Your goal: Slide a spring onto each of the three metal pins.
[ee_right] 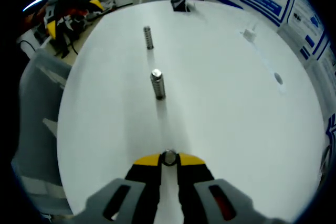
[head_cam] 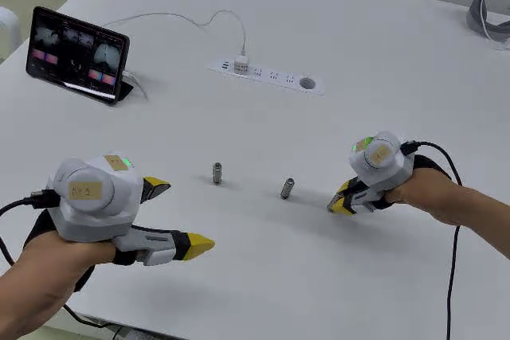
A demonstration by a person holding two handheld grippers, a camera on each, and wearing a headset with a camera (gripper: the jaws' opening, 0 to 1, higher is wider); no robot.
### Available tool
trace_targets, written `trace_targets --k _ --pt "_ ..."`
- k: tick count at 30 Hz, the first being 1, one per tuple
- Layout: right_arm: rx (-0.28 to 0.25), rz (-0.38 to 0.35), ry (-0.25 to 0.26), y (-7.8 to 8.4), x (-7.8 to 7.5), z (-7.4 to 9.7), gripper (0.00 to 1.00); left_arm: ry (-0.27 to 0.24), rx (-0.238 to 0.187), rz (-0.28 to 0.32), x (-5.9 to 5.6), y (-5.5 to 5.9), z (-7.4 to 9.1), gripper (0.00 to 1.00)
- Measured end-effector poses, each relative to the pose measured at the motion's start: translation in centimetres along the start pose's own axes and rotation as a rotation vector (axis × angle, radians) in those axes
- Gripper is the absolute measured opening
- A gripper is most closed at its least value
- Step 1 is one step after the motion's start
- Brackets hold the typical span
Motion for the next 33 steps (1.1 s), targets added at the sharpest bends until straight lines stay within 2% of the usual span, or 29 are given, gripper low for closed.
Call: trace_targets --k 3,6,9,12,20,25,33 --pt "0.0 -0.001 0.001 0.0 0.1 0.0 0.14 0.004 -0.004 0.006 0.0 -0.1 0.0 0.74" --pt "0.003 -0.017 0.004 0.2 0.4 -0.1 0.22 0.014 -0.017 0.022 -0.2 -0.4 -0.1 0.74" --pt "-0.007 -0.034 0.014 0.4 0.6 -0.1 0.25 0.015 -0.016 0.02 -0.2 -0.5 -0.2 0.74" --pt "-0.03 -0.075 0.017 0.6 0.9 0.1 0.3 0.014 -0.023 0.023 -0.1 -0.7 -0.2 0.74" --pt "-0.083 -0.167 0.064 1.7 1.4 0.9 0.44 0.008 -0.035 0.026 0.2 -1.3 -0.3 0.75" --pt "-0.12 -0.205 0.076 2.0 2.1 1.6 0.48 0.009 -0.045 0.025 0.4 -1.5 -0.4 0.75" --pt "-0.185 -0.27 0.123 2.3 2.5 2.5 0.55 0.011 -0.045 0.021 0.4 -1.8 -0.4 0.77"
Point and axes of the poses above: the centre of the closed fingertips' face, and the gripper's own axes: z roughly backward along the fingers, x roughly to its left, y roughly out of its underside, the point moved 4 cm from there along z, roughly backward along the fingers, and after that the axes turned 6 degrees about -y, right-handed, at the moved point
